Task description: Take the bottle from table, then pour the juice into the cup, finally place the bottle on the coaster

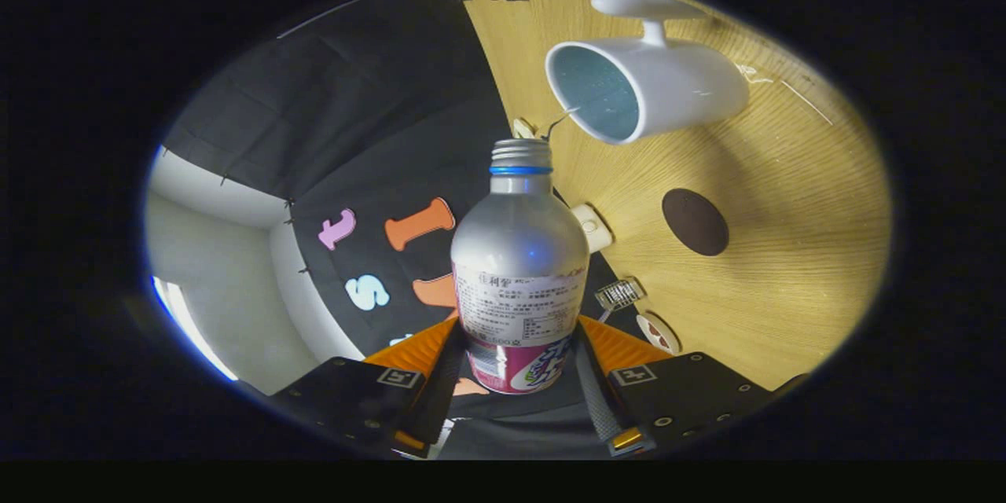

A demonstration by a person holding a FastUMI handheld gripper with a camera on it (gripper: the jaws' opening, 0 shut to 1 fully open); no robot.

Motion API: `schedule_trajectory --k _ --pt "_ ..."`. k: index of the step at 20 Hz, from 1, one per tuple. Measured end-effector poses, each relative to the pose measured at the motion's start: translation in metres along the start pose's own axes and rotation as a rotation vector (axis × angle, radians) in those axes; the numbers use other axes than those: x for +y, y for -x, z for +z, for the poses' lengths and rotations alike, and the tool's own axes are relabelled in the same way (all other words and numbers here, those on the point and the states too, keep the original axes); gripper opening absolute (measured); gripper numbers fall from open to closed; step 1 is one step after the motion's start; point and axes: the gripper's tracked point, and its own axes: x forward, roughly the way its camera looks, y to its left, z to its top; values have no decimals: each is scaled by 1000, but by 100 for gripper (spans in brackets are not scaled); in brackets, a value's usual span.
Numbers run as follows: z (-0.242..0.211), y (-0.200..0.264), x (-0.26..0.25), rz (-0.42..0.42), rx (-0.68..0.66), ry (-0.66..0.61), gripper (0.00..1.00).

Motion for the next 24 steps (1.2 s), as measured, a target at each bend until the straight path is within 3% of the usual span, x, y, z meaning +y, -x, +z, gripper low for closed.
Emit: schedule_trajectory --k 24 --pt "9 -2 29 70 -28 -161 73"
